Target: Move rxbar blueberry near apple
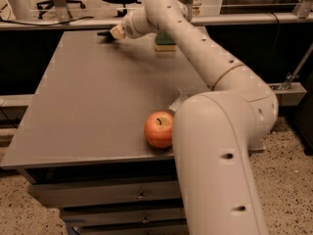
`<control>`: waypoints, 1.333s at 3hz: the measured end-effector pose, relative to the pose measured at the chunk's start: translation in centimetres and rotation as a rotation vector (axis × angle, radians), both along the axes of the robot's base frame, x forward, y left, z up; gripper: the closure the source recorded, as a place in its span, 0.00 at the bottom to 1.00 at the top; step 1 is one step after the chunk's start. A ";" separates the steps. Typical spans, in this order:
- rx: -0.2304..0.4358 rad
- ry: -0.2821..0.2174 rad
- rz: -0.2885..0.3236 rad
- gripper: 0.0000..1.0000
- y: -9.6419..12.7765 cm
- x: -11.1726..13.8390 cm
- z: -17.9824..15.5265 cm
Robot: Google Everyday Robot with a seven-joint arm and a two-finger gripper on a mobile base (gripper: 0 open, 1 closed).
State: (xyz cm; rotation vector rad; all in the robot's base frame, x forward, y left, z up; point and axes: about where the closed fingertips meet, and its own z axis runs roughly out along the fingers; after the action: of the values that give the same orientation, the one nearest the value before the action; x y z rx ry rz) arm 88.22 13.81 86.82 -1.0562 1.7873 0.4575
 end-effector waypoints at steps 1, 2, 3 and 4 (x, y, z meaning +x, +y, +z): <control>-0.078 -0.185 0.090 1.00 1.3 -5.2 7.4; -0.132 -0.286 0.125 1.00 1.3 -9.5 11.4; -0.170 -0.289 0.104 1.00 -1.3 -12.7 11.8; -0.179 -0.237 0.058 1.00 -5.4 -15.7 10.2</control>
Offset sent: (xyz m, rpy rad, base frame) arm -0.1479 0.0077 0.1643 -0.1952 -0.4091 0.1598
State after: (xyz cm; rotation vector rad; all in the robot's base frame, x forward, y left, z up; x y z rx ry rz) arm 72.49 8.44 97.02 -1.2352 1.6117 0.1995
